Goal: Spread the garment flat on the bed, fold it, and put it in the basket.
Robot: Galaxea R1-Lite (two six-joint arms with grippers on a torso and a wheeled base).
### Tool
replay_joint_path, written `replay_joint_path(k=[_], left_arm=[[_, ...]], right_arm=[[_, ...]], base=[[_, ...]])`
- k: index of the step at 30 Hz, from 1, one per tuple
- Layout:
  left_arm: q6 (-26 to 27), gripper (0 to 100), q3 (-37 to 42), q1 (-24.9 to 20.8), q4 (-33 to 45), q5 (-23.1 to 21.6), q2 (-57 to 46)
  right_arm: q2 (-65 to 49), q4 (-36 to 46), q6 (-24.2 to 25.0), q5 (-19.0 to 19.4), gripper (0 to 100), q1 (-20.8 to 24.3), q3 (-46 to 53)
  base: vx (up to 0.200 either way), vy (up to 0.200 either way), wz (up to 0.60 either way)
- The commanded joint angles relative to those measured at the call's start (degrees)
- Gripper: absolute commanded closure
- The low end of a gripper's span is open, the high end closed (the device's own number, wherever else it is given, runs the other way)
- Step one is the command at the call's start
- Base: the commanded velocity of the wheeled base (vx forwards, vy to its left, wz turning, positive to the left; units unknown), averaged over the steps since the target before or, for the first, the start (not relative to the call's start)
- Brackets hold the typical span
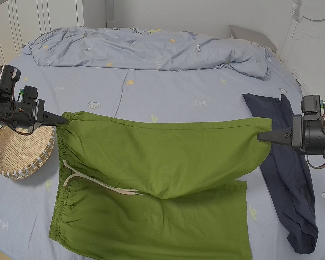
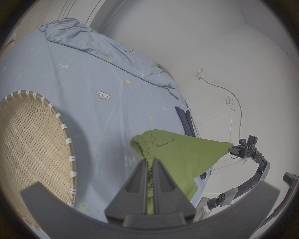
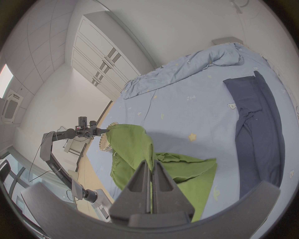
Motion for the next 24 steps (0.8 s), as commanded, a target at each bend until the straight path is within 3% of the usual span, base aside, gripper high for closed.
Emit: replay_joint_path(k=[1,11,14,17,24], left_arm=[[-0.02,100,0.24,1.14,-0.18,0.02,-0.88],[-0.02,100,0.15,1.49,-3.08,0.02,0.43],[-0.02,100,0.07,1.67,-4.31,0.02,1.05],[-0.02,100,-0.29,1.84,-4.84,0.11,1.93],[0.07,100,-0.64,1.84,-8.09,0.38,4.39]], right_arm=[[3.90,-1.98,-0.43,-0.02,100,-2.50,-0.62],[17.52,-2.86,-3.42,-1.07,100,-4.08,-10.82],[22.88,-3.30,-4.30,-8.28,100,-3.73,-15.48],[25.87,-4.62,-5.53,-12.58,100,-3.46,-18.20],[29.12,-13.85,-7.20,-13.29,100,-3.55,-20.84]], base=[[0.000,0.000,0.00],[0.000,0.000,0.00],[0.000,0.000,0.00],[0.000,0.000,0.00],[0.000,0.000,0.00]])
